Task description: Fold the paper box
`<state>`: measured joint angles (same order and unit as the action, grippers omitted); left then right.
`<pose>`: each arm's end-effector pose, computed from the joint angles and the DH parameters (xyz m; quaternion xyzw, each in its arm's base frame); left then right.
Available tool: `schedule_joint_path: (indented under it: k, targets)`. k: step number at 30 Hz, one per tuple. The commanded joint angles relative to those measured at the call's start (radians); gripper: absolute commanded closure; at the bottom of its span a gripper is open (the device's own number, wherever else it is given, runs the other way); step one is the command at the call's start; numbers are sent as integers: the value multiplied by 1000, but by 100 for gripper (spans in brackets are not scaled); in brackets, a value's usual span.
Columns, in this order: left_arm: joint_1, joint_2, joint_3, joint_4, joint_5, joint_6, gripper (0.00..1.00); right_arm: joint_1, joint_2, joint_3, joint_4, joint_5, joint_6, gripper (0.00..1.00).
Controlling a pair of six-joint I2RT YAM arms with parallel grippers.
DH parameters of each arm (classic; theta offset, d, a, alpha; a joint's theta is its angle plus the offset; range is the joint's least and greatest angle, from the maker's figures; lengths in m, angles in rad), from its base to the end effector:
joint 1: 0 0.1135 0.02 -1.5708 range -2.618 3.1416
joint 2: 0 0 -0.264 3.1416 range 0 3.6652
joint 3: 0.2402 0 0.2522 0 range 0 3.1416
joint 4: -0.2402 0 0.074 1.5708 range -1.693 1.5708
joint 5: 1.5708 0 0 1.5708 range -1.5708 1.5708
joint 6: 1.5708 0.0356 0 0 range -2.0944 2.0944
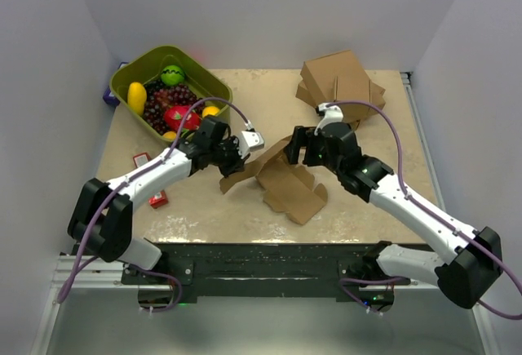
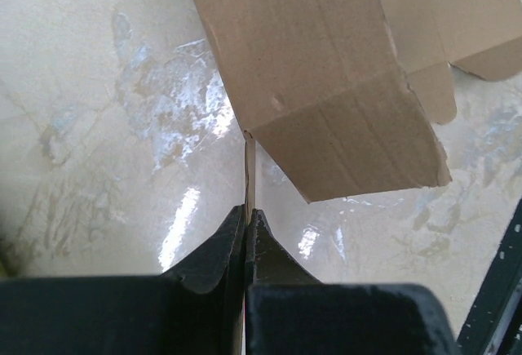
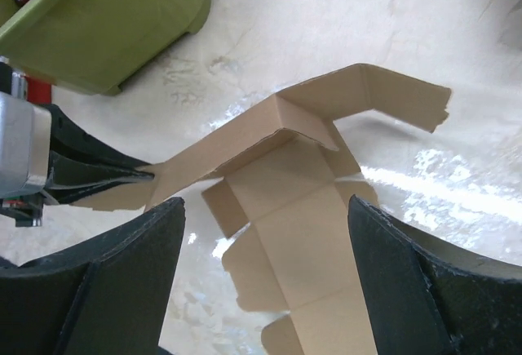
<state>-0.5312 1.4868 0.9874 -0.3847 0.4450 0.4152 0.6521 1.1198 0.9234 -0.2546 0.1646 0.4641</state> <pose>0.2586 -0.1697 0.2299 0.4847 0.7836 -0.2265 0.3157 0.2063 0.1502 0.3146 -0.0358 0.8448 0.2212 0.4859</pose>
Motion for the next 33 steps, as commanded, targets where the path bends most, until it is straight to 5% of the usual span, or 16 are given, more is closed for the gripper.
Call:
schedule_joint_path:
  k: [1,12,21,33]
  targets:
    - [-27,-62,-30,69,-98,40,100,-3,29,26,55,-66,126,16]
    - [-58,-20,-23,75,-130,27,100,-3,74,-126,313,-88,485,19]
    - [-75,-13,-24,79,-146,28,100,-3,138,-161,386,-37,524,30]
    - [-81,3,-20,86,-150,19,100,-3,212,-208,472,-8,541,57]
